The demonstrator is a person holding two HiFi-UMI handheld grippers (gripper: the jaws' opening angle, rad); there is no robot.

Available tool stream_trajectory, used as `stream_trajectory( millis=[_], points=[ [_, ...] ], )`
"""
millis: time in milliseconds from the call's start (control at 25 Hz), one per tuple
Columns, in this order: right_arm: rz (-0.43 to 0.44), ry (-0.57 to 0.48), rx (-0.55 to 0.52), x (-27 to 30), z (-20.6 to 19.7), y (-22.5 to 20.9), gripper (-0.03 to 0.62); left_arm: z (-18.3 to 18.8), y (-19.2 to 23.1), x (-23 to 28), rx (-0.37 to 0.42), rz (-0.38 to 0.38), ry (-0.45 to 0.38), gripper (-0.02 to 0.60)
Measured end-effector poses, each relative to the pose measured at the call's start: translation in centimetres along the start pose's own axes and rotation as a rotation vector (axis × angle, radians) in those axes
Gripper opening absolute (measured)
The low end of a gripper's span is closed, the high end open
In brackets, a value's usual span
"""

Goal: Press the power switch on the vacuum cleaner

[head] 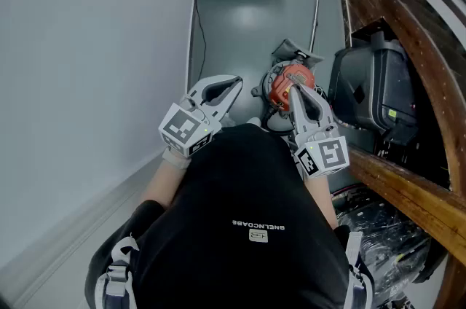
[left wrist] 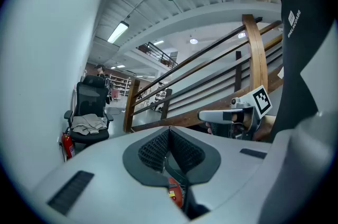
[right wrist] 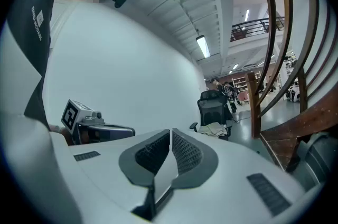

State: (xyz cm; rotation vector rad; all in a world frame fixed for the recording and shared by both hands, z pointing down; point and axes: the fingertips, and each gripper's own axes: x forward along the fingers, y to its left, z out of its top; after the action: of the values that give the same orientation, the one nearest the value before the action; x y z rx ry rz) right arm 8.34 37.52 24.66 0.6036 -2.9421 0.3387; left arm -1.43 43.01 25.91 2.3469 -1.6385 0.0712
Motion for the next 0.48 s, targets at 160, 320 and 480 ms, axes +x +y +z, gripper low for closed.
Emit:
stream_trajectory(
  millis=[160, 320, 480],
  points=[
    [0.008, -0.001, -0.001, -0.7, 0.0, -0.3, 0.035, -0.1, -0.7, 0.3, 0.0, 0.006, 0.002, 0.015],
    [0.008, -0.008, 0.0, -1.2, 0.1, -0.3, 0.035, -0.2, -1.2, 0.2, 0.007, 0.008, 0.005, 0.015],
    [0.015, -0.034, 0.028, -1.9, 0.1, -0.5, 0.035, -0.4, -1.6, 0.3, 0.011, 0.016, 0.005, 0.015]
  ],
)
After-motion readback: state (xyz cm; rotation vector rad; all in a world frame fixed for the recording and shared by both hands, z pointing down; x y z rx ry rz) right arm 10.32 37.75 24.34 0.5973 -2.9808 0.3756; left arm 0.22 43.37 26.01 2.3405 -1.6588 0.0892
